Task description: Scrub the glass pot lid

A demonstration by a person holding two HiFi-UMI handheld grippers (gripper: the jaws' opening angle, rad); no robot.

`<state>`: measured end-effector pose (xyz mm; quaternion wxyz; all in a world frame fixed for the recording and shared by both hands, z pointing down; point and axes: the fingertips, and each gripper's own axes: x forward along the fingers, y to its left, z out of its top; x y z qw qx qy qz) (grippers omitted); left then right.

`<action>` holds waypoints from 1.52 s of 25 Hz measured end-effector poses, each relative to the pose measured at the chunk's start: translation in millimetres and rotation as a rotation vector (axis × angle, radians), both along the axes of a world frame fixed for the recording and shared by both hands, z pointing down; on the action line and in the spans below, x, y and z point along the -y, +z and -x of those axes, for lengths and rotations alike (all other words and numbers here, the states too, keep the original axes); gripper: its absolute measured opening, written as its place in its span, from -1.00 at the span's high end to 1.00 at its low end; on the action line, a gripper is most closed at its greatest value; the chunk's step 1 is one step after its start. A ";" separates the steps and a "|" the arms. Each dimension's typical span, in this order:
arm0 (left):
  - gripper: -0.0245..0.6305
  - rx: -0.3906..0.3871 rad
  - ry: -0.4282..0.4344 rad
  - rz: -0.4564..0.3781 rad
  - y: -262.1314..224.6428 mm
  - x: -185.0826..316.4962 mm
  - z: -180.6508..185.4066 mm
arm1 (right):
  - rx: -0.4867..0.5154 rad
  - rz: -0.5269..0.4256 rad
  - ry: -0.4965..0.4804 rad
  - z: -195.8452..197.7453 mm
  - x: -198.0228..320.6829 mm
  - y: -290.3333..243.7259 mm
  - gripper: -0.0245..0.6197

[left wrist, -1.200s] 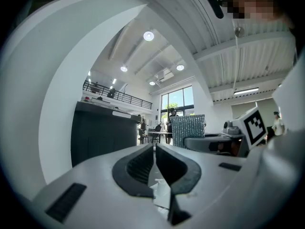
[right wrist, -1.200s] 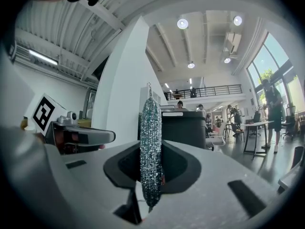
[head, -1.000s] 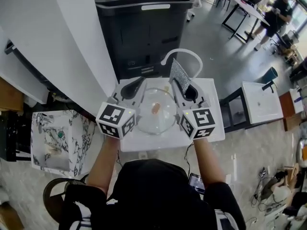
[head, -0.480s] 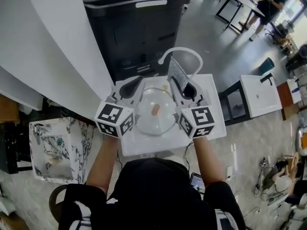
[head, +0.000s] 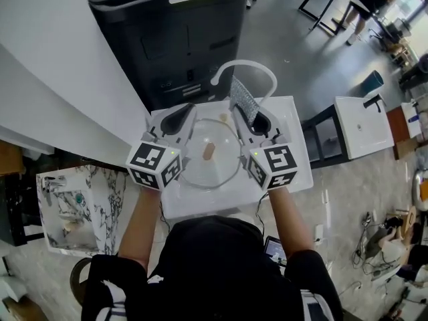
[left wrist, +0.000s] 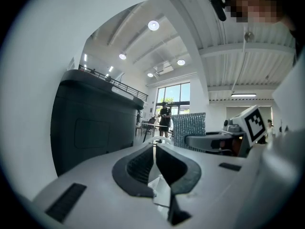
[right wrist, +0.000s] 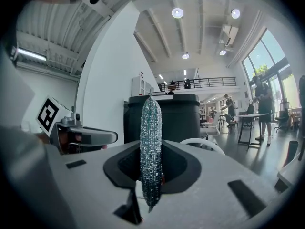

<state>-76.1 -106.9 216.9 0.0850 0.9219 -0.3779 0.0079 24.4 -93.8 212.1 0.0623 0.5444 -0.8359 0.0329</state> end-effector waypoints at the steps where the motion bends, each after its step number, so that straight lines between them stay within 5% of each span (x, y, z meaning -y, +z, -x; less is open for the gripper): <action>1: 0.88 0.001 -0.002 0.004 1.8 3.4 -2.2 | 0.000 0.006 -0.005 -2.7 3.7 1.7 0.72; 25: 0.88 0.086 -0.021 0.197 116.0 31.4 -29.6 | -0.085 0.265 -0.143 -27.0 53.4 131.3 0.72; 38: 0.87 0.270 0.013 0.330 204.7 7.3 -42.8 | -0.151 0.372 -0.225 -25.6 50.0 195.8 0.72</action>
